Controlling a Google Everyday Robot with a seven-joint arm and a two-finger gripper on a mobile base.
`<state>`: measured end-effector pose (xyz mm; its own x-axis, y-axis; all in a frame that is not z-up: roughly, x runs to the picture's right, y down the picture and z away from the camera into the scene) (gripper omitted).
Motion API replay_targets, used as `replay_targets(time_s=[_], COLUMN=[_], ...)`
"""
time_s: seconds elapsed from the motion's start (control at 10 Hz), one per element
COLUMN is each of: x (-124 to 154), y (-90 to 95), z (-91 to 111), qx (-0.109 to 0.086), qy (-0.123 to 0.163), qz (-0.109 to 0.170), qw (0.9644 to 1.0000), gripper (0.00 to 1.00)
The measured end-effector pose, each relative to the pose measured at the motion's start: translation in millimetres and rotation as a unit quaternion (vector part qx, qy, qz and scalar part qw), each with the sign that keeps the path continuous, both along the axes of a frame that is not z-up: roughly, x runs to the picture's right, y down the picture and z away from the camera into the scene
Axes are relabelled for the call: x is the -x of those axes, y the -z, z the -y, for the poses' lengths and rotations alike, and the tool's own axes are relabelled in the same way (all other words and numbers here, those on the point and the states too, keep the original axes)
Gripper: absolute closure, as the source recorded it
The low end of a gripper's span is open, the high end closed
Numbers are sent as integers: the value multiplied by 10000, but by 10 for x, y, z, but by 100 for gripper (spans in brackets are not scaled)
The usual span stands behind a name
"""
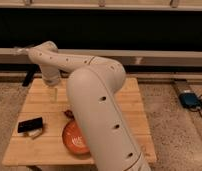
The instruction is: Knock the bottle over
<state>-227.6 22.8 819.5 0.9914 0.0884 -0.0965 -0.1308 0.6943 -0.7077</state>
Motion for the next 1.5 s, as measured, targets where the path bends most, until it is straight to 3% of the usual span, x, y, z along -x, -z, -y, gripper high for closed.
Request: replay_targets(time_s=[0.6, 1.1, 1.5], x=[-604, -772, -907], y=[64, 68, 95], z=[110, 276, 243], qx=[-22, -207, -256], qy=[-439, -702, -790], qz=[-503, -627, -772], qw=[9978, 9953, 9936], gripper=[20, 20, 20])
